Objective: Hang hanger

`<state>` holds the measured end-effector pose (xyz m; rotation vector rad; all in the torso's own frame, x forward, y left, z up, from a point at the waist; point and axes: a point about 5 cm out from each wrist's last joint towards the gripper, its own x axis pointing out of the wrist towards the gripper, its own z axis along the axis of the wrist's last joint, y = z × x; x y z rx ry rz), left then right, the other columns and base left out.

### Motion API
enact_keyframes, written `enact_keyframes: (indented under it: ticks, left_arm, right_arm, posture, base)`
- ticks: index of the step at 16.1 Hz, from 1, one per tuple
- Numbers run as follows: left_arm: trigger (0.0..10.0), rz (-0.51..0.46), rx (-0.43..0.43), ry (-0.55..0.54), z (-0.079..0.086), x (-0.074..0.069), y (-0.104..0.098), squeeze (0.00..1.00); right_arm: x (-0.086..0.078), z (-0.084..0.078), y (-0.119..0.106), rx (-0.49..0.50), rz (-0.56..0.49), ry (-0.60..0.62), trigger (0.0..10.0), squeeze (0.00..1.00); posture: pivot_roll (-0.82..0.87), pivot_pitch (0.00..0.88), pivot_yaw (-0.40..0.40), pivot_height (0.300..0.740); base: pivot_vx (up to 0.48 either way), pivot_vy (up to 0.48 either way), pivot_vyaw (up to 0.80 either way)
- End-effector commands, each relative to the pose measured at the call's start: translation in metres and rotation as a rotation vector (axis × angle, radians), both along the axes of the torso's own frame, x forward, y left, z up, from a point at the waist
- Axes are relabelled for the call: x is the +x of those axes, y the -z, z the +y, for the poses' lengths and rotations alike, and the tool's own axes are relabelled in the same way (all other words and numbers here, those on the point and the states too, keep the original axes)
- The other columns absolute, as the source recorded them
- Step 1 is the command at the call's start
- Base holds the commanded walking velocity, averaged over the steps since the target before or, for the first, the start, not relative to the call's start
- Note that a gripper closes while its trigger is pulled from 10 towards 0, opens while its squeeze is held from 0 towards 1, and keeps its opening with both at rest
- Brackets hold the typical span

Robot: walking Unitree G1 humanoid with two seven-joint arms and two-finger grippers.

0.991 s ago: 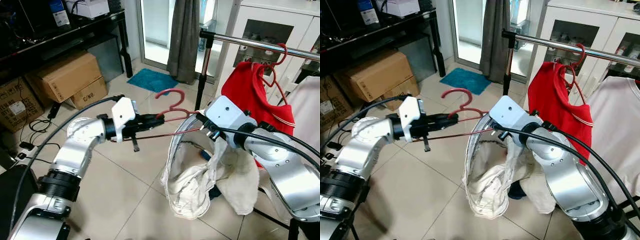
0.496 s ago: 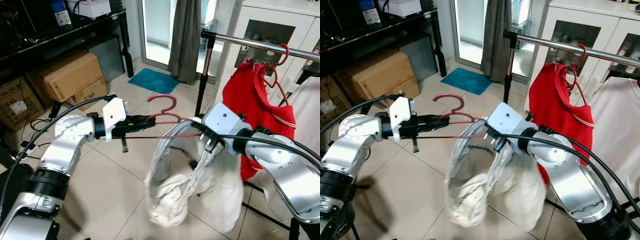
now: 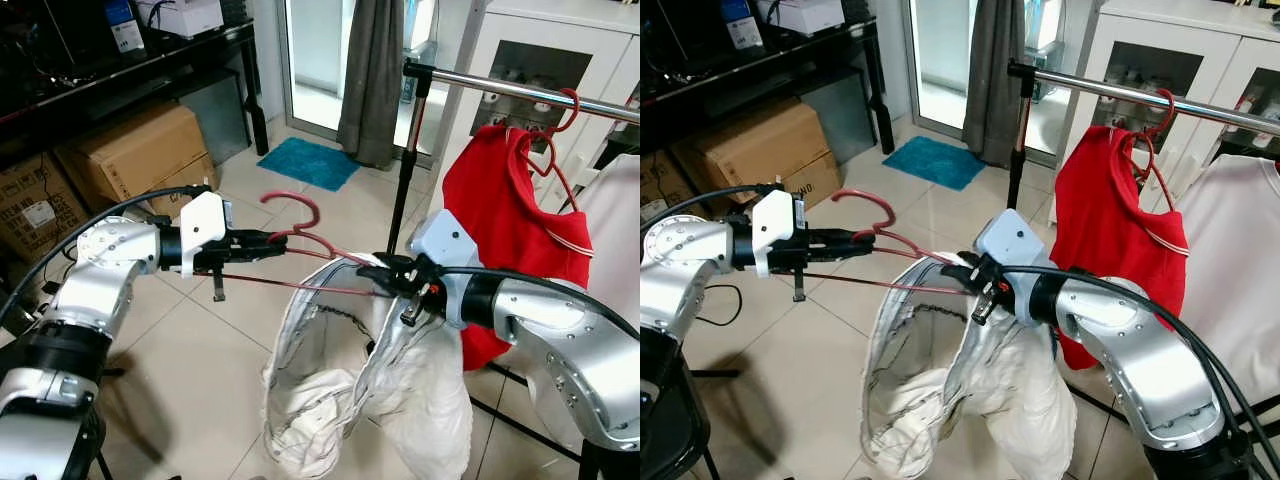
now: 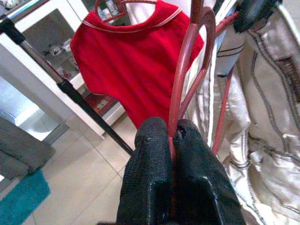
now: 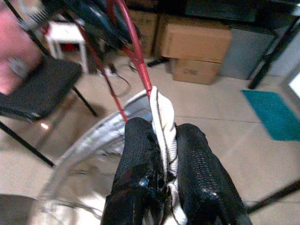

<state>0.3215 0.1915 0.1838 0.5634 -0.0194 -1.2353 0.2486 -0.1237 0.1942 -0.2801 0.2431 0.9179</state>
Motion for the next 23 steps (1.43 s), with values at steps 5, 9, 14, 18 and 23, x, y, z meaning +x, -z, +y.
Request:
enact_keyframes:
  ticks: [5,9,14,18,23]
  left_arm:
    - [0.0,0.029,0.039,-0.087,0.024,0.004,0.001,0.00]
    - [0.0,0.048,0.025,-0.067,0.020,-0.001,0.007,0.00]
    - [0.0,0.103,-0.144,-0.027,-0.001,-0.030,0.005,0.00]
    - [0.0,0.184,-0.084,-0.160,0.015,-0.062,0.020,0.00]
    - [0.0,0.232,-0.133,-0.362,0.023,-0.073,0.034,0.00]
  right_arm:
    - [-0.017,0.006,-0.030,0.343,0.027,-0.175,0.0,0.00]
    - [-0.002,-0.008,-0.025,0.475,0.082,-0.026,0.0,0.00]
    - [0.032,-0.045,0.029,0.288,0.108,0.620,0.0,0.00]
    - [0.035,-0.071,0.066,0.295,0.120,0.864,0.0,0.00]
    - [0.027,-0.091,0.083,0.616,0.126,1.089,0.0,0.00]
  posture:
    - [-0.18,0.000,0.061,0.740]
    - [-0.18,0.000,0.055,0.740]
    - [-0.18,0.000,0.058,0.740]
    - [-0.14,0.000,0.026,0.740]
    - [-0.16,0.000,0.053,0.740]
  base:
    - [0.000,0.000,0.00]
    - [0.000,0.000,0.00]
    - [0.000,0.000,0.00]
    - [0.000,0.000,0.00]
    - [0.000,0.000,0.00]
